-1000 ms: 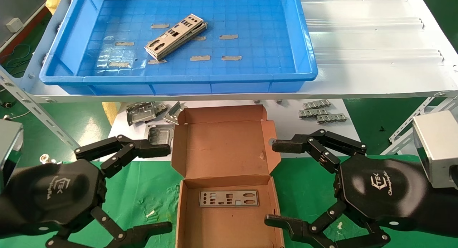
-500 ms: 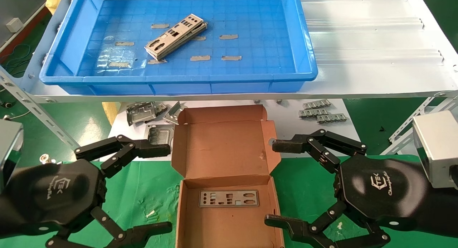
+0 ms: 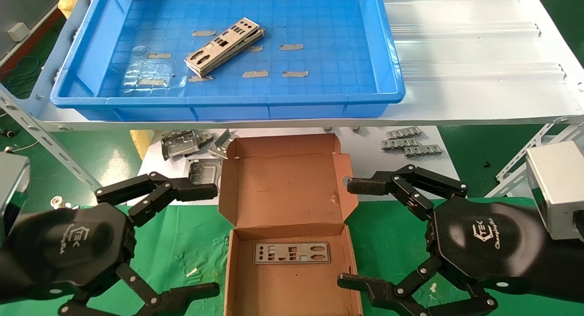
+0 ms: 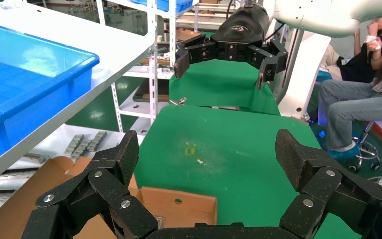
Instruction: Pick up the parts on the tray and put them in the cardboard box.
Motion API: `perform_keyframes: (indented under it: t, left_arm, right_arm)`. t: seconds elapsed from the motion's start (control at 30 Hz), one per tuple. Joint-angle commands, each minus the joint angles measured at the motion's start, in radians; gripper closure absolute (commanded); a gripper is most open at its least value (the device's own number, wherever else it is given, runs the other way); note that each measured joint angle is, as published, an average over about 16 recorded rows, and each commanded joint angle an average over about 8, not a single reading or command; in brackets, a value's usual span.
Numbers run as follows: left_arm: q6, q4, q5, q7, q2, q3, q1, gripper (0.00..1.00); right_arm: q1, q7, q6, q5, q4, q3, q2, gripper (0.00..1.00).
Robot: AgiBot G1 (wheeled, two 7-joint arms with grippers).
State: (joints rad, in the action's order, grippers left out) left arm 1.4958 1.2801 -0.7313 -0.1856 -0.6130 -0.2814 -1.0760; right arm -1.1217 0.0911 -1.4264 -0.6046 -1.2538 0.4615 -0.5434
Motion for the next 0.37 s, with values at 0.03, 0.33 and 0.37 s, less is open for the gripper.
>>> perform_keyframes:
  t: [0.03,0.33,0.37]
  left_arm:
    - [0.0,0.0,0.0,0.0,0.0,0.0,0.0,0.0]
    - [0.0,0.0,0.0,0.0,0.0,0.0,0.0,0.0]
    - [0.0,0.0,0.0,0.0,0.0,0.0,0.0,0.0]
  right_arm:
    - [0.0,0.0,0.0,0.0,0.0,0.0,0.0,0.0]
    - [0.0,0.0,0.0,0.0,0.0,0.0,0.0,0.0]
    - [0.0,0.0,0.0,0.0,0.0,0.0,0.0,0.0]
